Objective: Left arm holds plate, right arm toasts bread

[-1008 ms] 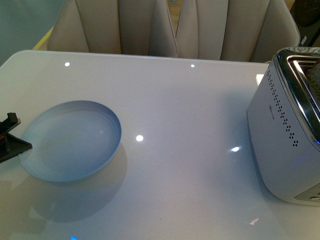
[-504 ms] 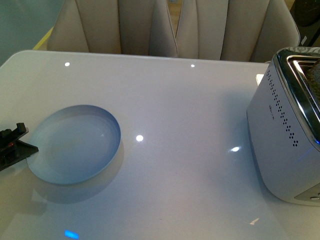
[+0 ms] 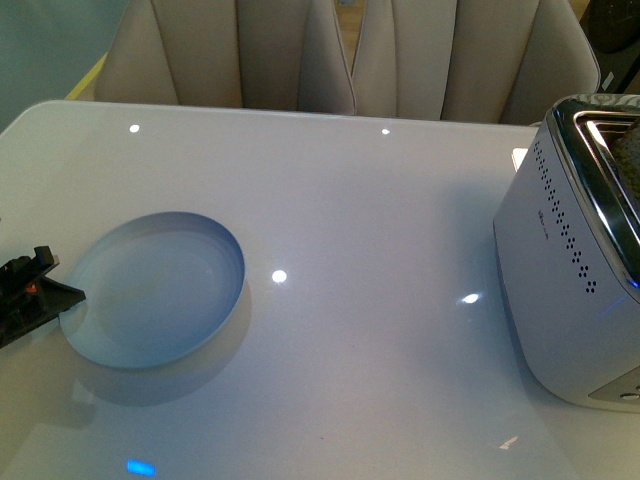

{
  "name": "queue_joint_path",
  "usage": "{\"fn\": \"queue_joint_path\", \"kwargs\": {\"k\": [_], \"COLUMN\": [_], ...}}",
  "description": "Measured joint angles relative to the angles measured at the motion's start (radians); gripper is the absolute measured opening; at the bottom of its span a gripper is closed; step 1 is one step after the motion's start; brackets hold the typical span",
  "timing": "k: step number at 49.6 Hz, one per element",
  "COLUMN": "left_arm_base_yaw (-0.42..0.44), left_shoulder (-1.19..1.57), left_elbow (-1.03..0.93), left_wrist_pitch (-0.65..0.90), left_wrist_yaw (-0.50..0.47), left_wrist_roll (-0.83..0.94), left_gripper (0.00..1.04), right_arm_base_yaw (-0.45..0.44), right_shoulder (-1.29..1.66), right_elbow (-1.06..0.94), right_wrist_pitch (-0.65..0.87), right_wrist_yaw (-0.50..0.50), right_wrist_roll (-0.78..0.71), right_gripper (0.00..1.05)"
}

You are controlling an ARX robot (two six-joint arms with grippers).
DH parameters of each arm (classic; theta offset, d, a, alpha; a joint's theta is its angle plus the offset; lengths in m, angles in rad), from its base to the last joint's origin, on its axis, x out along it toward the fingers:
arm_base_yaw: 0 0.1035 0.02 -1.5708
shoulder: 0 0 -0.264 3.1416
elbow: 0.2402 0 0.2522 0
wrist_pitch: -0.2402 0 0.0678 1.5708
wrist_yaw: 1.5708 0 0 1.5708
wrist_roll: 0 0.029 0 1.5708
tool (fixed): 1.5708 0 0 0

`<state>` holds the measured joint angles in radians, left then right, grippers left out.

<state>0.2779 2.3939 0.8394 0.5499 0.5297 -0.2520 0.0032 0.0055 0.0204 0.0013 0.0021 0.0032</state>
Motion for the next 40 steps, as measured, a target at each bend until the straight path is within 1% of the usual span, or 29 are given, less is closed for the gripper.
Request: {"fn": "queue_joint_path", "kwargs": {"k": [3, 4, 8, 12, 21, 23, 26, 33, 40], "left_arm_base_yaw": [0.002, 0.003, 0.007, 0.009, 0.03, 0.032, 0.034, 0.017, -0.015], "left_shoulder": [0.0, 0.0, 0.0, -0.007, -0.095, -0.129, -0.19, -0.371, -0.523], "left_elbow": [0.0, 0.0, 0.0, -0.002, -0.053, -0.069, -0.09, -0.144, -0.171], "left_wrist_pitch": [0.001, 0.002, 0.005, 0.012, 0.076, 0.102, 0.129, 0.194, 0.245], "left_wrist_yaw": [0.001, 0.001, 0.003, 0.002, -0.011, -0.009, -0.006, -0.001, -0.026], "left_wrist_roll": [-0.009, -0.009, -0.025, -0.036, -0.113, -0.135, -0.171, -0.263, -0.359], "left_gripper": [0.28, 0.3, 0.44, 0.55, 0.93, 0.99, 0.97, 0.98, 0.98], "right_arm_base_yaw": [0.0, 0.0, 0.0, 0.0, 0.0, 0.0, 0.0, 0.0, 0.0], "right_shoulder": [0.0, 0.0, 0.0, 0.0, 0.0, 0.0, 0.0, 0.0, 0.0], "right_elbow": [0.0, 0.0, 0.0, 0.0, 0.0, 0.0, 0.0, 0.0, 0.0], "right_wrist_pitch": [0.0, 0.0, 0.0, 0.0, 0.0, 0.0, 0.0, 0.0, 0.0], "right_wrist_yaw": [0.0, 0.0, 0.0, 0.0, 0.0, 0.0, 0.0, 0.0, 0.0], "right_wrist_roll": [0.0, 0.0, 0.0, 0.0, 0.0, 0.0, 0.0, 0.0, 0.0], "right_gripper": [0.96, 0.96, 0.96, 0.96, 0.96, 0.96, 0.96, 0.96, 0.96]}}
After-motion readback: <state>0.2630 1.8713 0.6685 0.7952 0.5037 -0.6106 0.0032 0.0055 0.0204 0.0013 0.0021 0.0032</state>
